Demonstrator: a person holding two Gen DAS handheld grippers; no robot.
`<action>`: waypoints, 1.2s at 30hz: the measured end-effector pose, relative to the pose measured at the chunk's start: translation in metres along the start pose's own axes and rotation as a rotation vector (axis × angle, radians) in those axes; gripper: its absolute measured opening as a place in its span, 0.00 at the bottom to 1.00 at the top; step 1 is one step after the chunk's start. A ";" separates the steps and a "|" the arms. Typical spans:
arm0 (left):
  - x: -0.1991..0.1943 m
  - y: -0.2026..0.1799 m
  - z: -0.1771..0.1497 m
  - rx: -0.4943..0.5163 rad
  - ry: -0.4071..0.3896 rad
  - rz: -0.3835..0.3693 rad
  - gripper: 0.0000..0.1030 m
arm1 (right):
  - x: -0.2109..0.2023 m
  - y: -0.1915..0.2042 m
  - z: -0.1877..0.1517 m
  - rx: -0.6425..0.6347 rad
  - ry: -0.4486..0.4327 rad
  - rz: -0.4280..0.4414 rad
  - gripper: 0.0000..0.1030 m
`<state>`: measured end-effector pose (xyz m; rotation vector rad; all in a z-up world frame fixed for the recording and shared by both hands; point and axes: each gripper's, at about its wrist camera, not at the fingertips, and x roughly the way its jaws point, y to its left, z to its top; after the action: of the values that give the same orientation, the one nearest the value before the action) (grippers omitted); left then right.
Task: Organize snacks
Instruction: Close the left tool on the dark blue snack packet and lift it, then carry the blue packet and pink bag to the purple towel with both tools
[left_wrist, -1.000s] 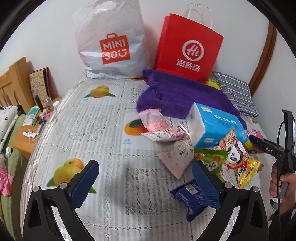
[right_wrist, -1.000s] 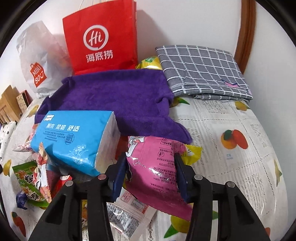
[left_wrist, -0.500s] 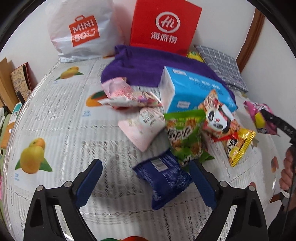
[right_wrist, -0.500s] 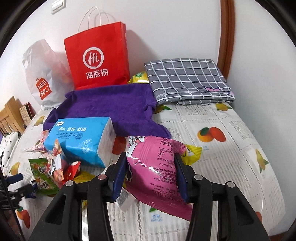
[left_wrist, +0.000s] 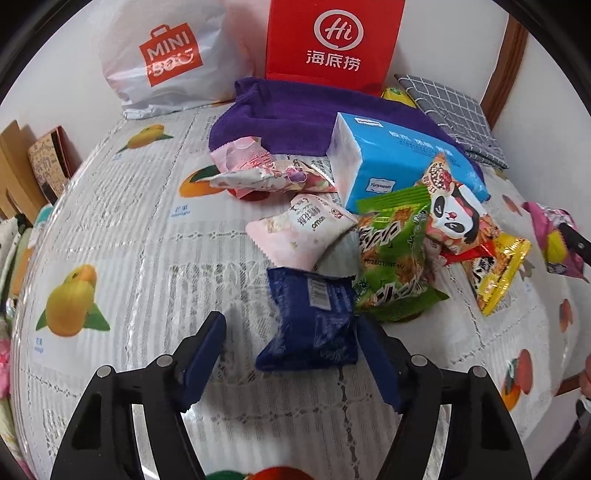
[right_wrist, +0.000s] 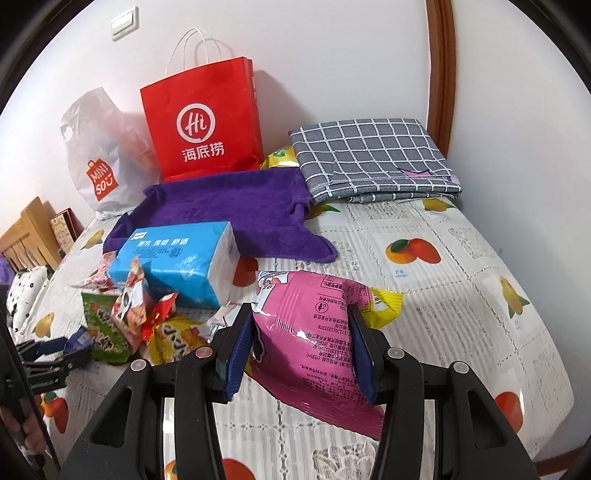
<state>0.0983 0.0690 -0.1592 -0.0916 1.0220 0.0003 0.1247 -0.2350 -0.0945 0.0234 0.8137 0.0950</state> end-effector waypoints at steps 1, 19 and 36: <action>0.001 -0.002 0.001 0.010 -0.001 0.014 0.68 | -0.001 0.000 -0.002 -0.002 0.002 0.001 0.47; -0.052 0.000 -0.005 0.000 -0.055 -0.025 0.42 | -0.036 0.019 -0.014 -0.011 0.002 0.085 0.47; -0.096 -0.040 0.041 0.032 -0.140 -0.163 0.42 | -0.068 0.067 0.024 -0.083 -0.045 0.194 0.47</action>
<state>0.0851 0.0360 -0.0530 -0.1434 0.8723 -0.1564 0.0910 -0.1739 -0.0247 0.0265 0.7603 0.3103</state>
